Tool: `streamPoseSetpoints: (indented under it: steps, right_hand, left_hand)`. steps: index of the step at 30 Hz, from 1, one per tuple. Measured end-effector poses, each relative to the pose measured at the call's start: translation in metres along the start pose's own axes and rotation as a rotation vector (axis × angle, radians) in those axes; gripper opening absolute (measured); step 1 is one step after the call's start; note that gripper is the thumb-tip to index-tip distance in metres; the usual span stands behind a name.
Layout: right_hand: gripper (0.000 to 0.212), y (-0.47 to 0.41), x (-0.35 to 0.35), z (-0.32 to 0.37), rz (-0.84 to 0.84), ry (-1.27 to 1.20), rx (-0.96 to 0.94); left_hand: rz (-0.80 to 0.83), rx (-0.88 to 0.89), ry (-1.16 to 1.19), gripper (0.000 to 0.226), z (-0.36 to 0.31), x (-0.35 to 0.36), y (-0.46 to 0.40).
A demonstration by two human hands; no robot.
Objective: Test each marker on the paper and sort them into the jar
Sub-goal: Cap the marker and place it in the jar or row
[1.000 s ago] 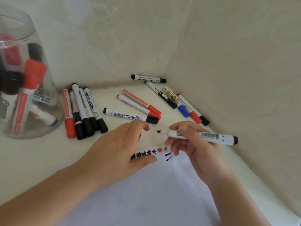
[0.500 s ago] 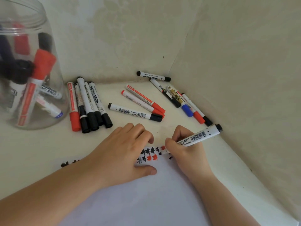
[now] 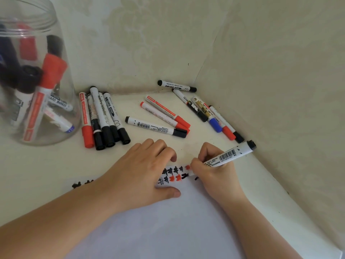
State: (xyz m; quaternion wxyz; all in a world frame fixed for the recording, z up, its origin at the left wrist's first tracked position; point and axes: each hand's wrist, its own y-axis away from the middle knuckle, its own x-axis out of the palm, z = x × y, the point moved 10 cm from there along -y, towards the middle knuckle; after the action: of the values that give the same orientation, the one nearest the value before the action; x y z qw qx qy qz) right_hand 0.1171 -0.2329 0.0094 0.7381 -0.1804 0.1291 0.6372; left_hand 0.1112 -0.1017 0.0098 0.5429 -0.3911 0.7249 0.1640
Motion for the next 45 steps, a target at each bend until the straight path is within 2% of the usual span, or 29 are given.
streamPoseSetpoints:
  steps: [12,16,18,20,25,31,34,36,38,40,42,45]
  right_hand:
    - [0.029,-0.001,0.004,-0.006,0.068,-0.013,0.053]
    - [0.024,-0.003,-0.011,-0.01,0.0,-0.402,0.102]
    - [0.022,-0.004,-0.02,-0.003,-0.019,-0.517,0.051]
    - [0.025,-0.002,-0.018,0.01,0.037,-0.512,-0.019]
    - [0.015,0.009,0.004,0.03,0.206,-0.509,-0.082]
    - [0.014,0.012,0.009,0.031,0.213,-0.434,-0.078]
    - [0.015,0.017,0.023,0.028,0.296,-0.396,-0.058]
    - [0.013,0.019,0.027,0.03,0.331,-0.397,-0.037]
    - [0.033,0.02,0.025,0.03,0.34,-0.458,-0.017]
    - [0.042,0.018,0.019,0.028,0.289,-0.506,0.009]
    - [0.033,0.017,0.018,0.027,0.232,-0.521,0.023]
    - [0.027,0.021,0.026,0.031,0.216,-0.622,0.058]
  left_hand:
    - [-0.025,0.01,-0.008,0.066,0.0,-0.001,0.0]
    - [-0.035,0.018,0.035,0.069,-0.002,-0.004,0.001]
    - [-0.065,0.005,0.155,0.056,-0.001,-0.007,0.003]
    - [-0.103,-0.028,0.296,0.041,0.003,-0.011,0.003]
    - [-0.161,-0.016,0.4,0.047,0.001,-0.02,0.001]
    - [-0.186,0.057,0.353,0.05,-0.005,-0.021,0.003]
    - [-0.148,0.139,0.298,0.049,-0.016,-0.018,0.002]
    - [-0.128,0.125,0.34,0.045,-0.014,-0.018,0.003]
    - [-0.159,0.053,0.385,0.031,-0.003,-0.025,0.003]
    - [-0.216,0.007,0.329,0.036,0.006,-0.033,0.005]
    - [-0.233,0.029,0.18,0.047,0.002,-0.038,0.006]
    - [-0.229,0.101,0.081,0.039,-0.012,-0.039,0.01]
